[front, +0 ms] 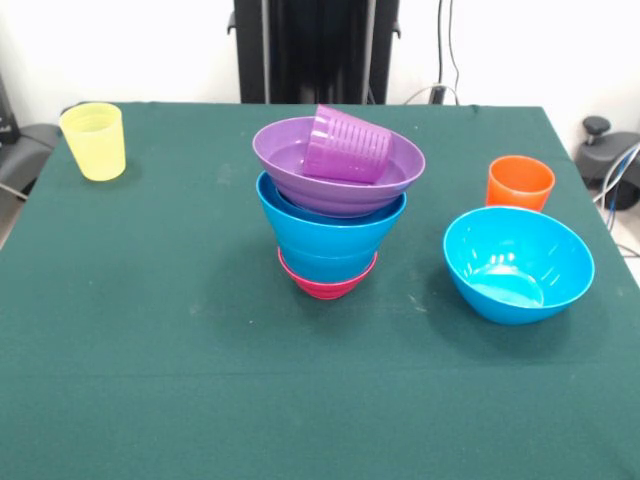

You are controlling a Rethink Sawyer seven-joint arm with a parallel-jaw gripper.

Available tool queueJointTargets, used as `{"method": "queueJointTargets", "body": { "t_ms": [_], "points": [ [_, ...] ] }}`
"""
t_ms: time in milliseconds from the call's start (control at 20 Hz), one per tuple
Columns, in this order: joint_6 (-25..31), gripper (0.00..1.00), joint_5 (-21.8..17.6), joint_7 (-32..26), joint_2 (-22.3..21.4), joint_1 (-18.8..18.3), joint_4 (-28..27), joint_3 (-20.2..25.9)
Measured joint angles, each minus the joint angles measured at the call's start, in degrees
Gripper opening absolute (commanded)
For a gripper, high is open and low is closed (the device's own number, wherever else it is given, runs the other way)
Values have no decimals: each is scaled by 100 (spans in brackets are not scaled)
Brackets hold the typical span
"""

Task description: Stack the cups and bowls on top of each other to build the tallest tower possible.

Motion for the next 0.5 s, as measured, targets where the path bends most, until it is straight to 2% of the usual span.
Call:
{"method": "queueJointTargets", "body": {
  "t_ms": [100, 150, 250, 500],
  "points": [
    [-25, 100, -43, 0, 42, -227, 44, 119],
    [-70, 100, -133, 0, 122, -456, 79, 231],
    [-100, 100, -216, 0, 193, -593, 93, 295],
    [-199, 100, -784, 0, 636, -986, 93, 493]
  ]
}}
